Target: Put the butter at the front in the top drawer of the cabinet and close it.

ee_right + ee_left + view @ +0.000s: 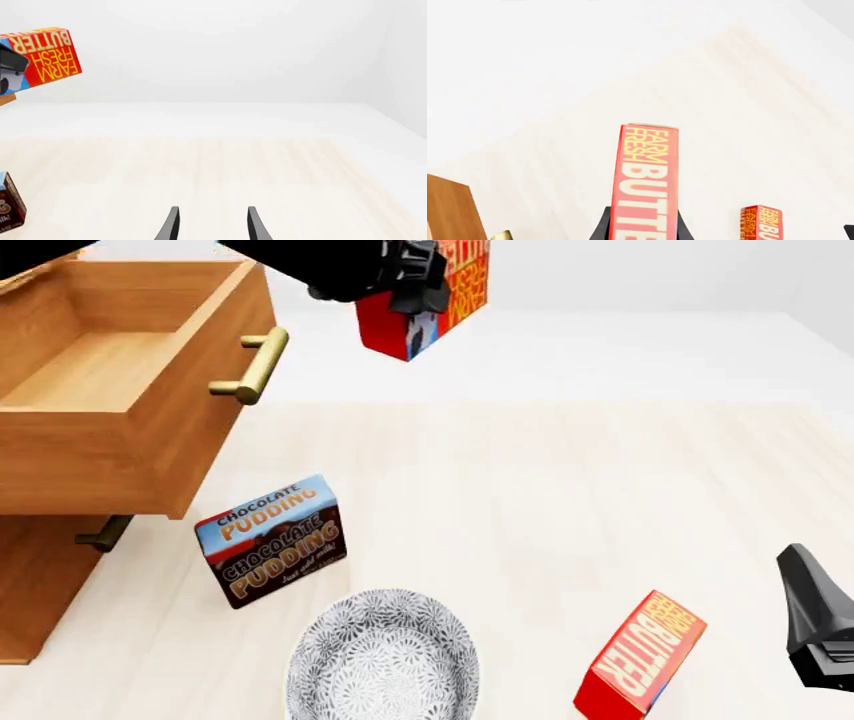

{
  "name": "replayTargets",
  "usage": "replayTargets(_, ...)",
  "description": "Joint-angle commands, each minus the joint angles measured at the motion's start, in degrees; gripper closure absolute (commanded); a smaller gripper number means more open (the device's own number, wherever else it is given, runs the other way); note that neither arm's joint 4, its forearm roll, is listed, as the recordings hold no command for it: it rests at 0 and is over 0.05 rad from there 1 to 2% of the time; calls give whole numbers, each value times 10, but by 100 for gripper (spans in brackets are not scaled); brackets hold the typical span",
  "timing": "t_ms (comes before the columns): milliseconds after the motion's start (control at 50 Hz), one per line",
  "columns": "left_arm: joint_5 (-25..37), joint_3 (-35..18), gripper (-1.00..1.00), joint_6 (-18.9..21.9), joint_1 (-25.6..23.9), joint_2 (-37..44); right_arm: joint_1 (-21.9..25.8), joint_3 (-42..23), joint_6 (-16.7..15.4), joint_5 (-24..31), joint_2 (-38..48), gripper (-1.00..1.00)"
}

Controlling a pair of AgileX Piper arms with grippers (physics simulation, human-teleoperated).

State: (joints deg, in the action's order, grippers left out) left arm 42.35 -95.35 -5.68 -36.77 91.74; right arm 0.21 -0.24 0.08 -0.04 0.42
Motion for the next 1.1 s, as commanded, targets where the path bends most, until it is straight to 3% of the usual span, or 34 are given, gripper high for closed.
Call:
replayTargets(20, 51, -26, 100, 29, 55, -50, 0, 0, 0, 0, 0, -100)
replayTargets(460, 113, -5, 100, 36, 164, -146, 0, 0, 0, 0, 0, -100)
replayTargets(900, 151, 7, 100, 40, 239, -194, 0, 0, 0, 0, 0, -100)
replayTargets(1100, 150, 44, 100, 40, 274, -226, 0, 0, 0, 0, 0, -100)
